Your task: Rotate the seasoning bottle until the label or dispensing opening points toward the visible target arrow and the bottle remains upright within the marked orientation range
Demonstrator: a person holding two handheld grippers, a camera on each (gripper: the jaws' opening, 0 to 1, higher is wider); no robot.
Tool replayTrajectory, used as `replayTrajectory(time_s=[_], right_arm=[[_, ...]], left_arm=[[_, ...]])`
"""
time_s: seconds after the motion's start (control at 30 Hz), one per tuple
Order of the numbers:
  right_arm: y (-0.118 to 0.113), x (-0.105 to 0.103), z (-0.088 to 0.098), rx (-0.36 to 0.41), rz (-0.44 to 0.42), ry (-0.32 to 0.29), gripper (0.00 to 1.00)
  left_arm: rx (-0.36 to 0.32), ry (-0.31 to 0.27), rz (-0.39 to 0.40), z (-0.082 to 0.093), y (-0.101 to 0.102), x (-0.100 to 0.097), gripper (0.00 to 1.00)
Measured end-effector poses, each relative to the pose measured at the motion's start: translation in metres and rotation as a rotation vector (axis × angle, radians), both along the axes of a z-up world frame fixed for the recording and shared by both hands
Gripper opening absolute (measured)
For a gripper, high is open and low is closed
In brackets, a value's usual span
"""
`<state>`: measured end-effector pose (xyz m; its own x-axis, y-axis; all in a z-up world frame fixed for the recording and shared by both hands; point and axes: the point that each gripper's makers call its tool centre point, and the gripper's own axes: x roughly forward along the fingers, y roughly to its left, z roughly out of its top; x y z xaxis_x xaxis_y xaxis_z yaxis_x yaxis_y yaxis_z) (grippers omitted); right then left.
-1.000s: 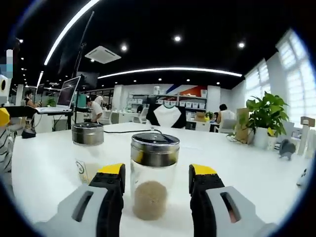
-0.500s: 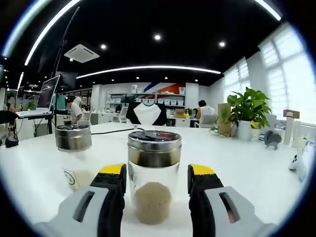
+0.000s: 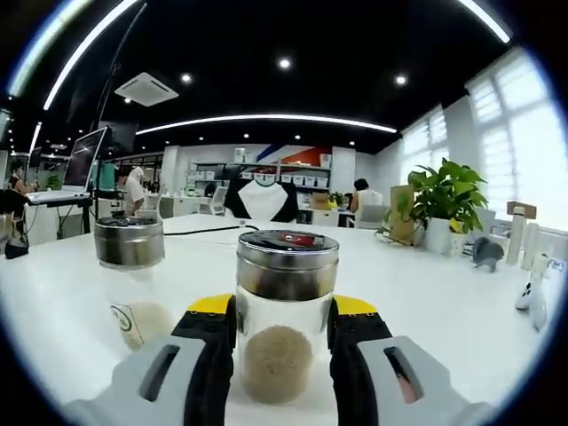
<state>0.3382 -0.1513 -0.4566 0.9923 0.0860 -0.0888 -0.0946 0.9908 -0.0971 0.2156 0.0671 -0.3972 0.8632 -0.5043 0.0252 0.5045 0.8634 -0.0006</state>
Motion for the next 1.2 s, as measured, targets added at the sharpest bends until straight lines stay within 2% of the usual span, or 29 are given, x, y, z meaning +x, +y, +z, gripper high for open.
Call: replayTrajectory(time_s=[0.57, 0.7, 0.93, 1.1, 1.2], right_arm=[[-0.0002, -0.0018, -0.0011, 0.03, 0.039, 0.03, 0.38], [0.0004, -0.0031, -0.0015, 0.029, 0.072, 0.011, 0.38], [0.0009, -0.0041, -0.0013, 0.028, 0.123, 0.021, 0.38], [0.0029, -0.0046, -0.0016, 0.032, 0.19, 0.033, 0.38], [0.0037, -0.0049, -0.0017, 0.031, 0.242, 0.035, 0.38]], left_arm=[[-0.007, 0.003, -0.006, 0.0, -0.0014, 0.0012, 0.93], [-0.006, 0.006, -0.009, -0.0014, -0.0021, 0.0006, 0.93], [-0.004, 0.008, -0.008, -0.0019, -0.0013, 0.0004, 0.93], [0.0, 0.007, -0.011, -0.0011, -0.0011, 0.0001, 0.92], [0.029, -0.006, 0.004, -0.0002, -0.0006, 0.0004, 0.94]])
